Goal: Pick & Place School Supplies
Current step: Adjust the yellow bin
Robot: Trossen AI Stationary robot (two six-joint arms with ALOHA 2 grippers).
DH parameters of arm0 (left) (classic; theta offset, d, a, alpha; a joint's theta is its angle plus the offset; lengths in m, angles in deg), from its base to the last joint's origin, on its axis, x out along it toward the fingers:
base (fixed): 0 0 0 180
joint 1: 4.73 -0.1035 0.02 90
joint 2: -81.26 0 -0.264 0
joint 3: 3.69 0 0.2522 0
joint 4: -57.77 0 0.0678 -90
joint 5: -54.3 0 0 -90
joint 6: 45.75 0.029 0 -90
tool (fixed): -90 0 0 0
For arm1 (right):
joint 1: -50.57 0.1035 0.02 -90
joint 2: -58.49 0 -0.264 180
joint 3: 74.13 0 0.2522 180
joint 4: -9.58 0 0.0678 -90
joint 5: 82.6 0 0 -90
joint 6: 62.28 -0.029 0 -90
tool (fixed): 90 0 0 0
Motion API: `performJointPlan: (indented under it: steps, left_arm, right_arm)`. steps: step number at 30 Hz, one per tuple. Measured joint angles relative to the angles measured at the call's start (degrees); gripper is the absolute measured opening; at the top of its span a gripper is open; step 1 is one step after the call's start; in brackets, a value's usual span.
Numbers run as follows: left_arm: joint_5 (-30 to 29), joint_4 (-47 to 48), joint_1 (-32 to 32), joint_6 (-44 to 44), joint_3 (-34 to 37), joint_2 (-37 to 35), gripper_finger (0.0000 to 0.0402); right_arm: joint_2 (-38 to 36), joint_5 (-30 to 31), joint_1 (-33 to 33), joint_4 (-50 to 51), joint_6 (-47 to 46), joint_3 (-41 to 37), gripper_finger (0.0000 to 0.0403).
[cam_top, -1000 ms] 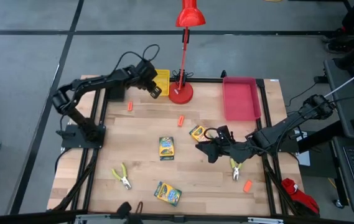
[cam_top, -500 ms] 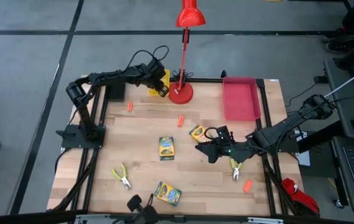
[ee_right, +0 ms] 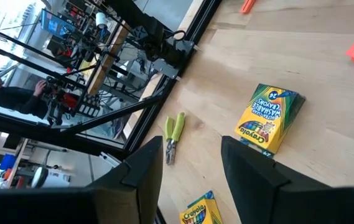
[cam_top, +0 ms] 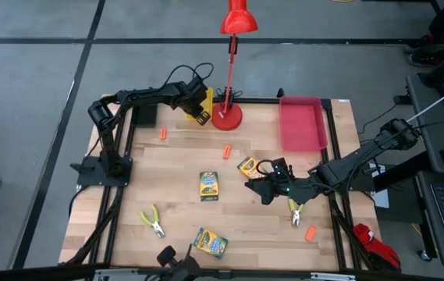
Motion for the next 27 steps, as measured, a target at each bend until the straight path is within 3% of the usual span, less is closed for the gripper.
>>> performJointPlan:
  steps: [10, 27]
  left_arm:
    - [0.0, 2.8, 0.8, 0.5, 0.1, 0.0, 0.0045]
    - [2.8, 8.8, 5.8, 1.0, 0.1, 0.0, 0.0045]
  right_arm:
    - [0.0, 0.1, 0.2, 0.0, 0.5, 0.0, 0.0166]
    - [0.0, 7.3, 5.3, 0.0, -0.7, 0.0, 0.0166]
